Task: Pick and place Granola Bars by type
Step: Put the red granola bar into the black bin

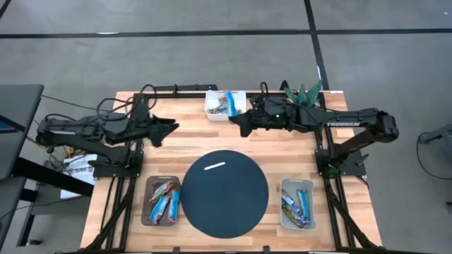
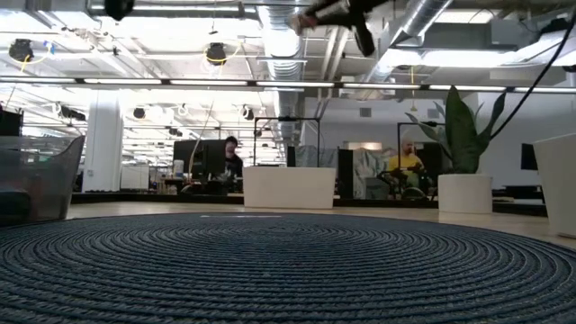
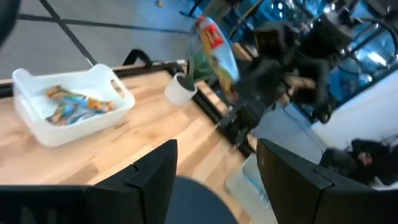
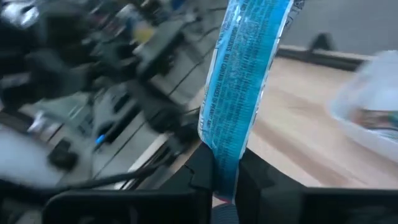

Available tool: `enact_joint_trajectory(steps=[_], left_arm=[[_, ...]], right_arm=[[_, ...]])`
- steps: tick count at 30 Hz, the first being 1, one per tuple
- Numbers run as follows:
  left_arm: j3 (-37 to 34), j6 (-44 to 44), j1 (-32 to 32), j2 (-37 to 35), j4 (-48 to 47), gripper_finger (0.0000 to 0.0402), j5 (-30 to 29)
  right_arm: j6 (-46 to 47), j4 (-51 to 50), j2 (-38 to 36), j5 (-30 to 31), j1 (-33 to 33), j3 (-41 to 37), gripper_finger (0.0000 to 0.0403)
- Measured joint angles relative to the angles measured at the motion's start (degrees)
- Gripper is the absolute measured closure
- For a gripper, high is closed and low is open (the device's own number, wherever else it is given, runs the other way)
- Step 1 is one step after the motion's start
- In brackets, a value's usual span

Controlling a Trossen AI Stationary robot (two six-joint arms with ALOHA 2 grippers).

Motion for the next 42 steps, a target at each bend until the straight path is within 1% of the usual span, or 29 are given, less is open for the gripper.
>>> enact_joint_trajectory(steps=[4,10,13,16,19,22,26,32,38,42], left_arm=[[0.00,1.01,2.59,4.22,8.64,0.0189,0.02],[-0.02,2.28,5.96,9.10,17.79,0.0189,0.87],[0.00,4.39,6.66,10.82,23.19,0.0189,2.73],[0.00,4.97,7.04,12.12,26.97,0.0189,3.43],[0.00,4.81,7.53,12.97,27.41,0.0189,3.43],[-0.02,4.67,7.95,14.14,27.22,0.0189,4.04],[-0.02,5.09,8.85,15.83,30.14,0.0189,7.04],[-0.02,6.46,10.02,17.96,36.04,0.0189,9.59],[-0.02,6.49,11.10,18.11,36.67,0.0189,10.80],[-0.02,6.51,12.00,18.14,37.86,0.0189,12.87]], right_arm=[[-3.89,-0.27,3.12,-4.95,1.68,4.85,0.0371],[-8.55,-0.31,7.63,-7.46,3.01,12.01,0.0379],[-9.47,-0.50,9.10,-8.18,2.85,14.05,0.0382],[-10.38,-0.51,10.35,-9.70,2.69,15.54,0.0377],[-10.90,-0.19,11.38,-12.48,2.50,16.84,0.0373],[-11.95,-0.55,12.31,-13.94,2.62,17.51,0.0378],[-12.13,-0.34,12.13,-14.04,2.59,17.78,0.0384],[-12.47,-0.38,11.97,-14.44,2.37,17.78,0.0376],[-13.55,-0.38,11.92,-15.52,2.35,17.78,0.0386],[-13.59,-0.38,11.92,-15.81,2.36,17.78,0.0380]])
